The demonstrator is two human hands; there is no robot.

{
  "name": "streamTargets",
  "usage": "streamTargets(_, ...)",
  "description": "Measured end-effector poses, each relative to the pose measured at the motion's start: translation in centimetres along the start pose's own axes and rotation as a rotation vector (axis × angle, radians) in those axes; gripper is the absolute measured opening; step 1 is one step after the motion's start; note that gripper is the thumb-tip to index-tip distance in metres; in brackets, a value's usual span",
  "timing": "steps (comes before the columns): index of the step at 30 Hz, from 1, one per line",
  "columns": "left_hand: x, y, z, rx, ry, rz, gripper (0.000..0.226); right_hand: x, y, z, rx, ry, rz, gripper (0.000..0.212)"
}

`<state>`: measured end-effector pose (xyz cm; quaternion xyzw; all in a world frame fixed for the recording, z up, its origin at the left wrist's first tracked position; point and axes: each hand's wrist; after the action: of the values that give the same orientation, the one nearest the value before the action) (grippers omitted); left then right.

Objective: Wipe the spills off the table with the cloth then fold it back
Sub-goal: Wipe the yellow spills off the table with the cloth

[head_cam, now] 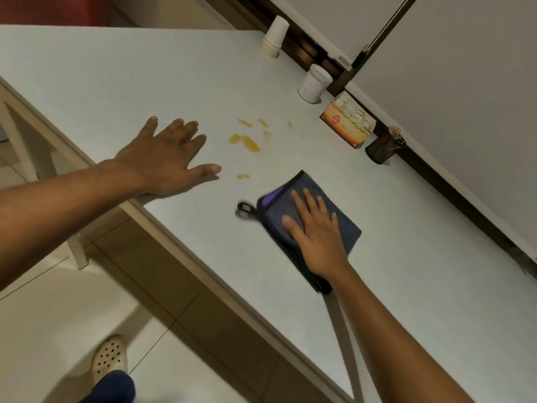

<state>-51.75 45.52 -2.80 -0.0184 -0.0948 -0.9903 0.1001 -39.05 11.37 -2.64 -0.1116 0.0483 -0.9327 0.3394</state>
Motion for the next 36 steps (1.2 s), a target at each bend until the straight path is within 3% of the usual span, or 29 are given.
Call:
streamTargets(3,0.7,-0.1,0.1,-0.004,0.011,0.005,0.117,5.9,4.5,0.4,0.001,-0.016,0.034,0.063)
streamTargets(6,0.7,0.1,0.2,0.009,0.010,0.009,0.116,7.8,7.4,1.9,-0.031,-0.022,-0.150,0.066)
streamTargets(8,0.5,0.0,0.0,0.032,0.046,0.037,0.110,8.1,6.1,1.4,0.013,-0.026,-0.195,0.073)
streamTargets(13,-0.3,-0.2,-0.8,0.047,0.069,0.120,0.099,7.5,-0.8,-1.0,0.056,-0.045,0.071,0.074)
streamTargets(16,-1.0,-0.3,-1.3,0.033,0.055,0.146,0.097,3.4,-3.7,-1.2,0.049,-0.028,0.127,0.074)
streamTargets(24,-0.9,-0.5,-1.1,-0.010,0.030,0.142,0.092,-11.2,-6.0,2.0,0.008,-0.028,-0.033,0.079)
streamTargets(32,-0.9,-0.3,-0.9,0.012,0.014,0.163,0.091,-0.4,-6.1,-1.1,0.040,-0.007,0.052,0.076)
streamTargets(36,-1.2,-0.2,-1.2,0.018,0.023,0.166,0.091,-2.3,-4.9,-0.6,0.023,-0.003,0.039,0.081)
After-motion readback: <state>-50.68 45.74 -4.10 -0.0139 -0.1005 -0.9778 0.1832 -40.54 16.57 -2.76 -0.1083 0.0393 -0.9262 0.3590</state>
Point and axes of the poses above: each hand's wrist, its own x-axis away from the middle knuckle, its own z-axis out of the back of the hand, y = z × x, and after that the axes turned 6 degrees about -y, right-handed
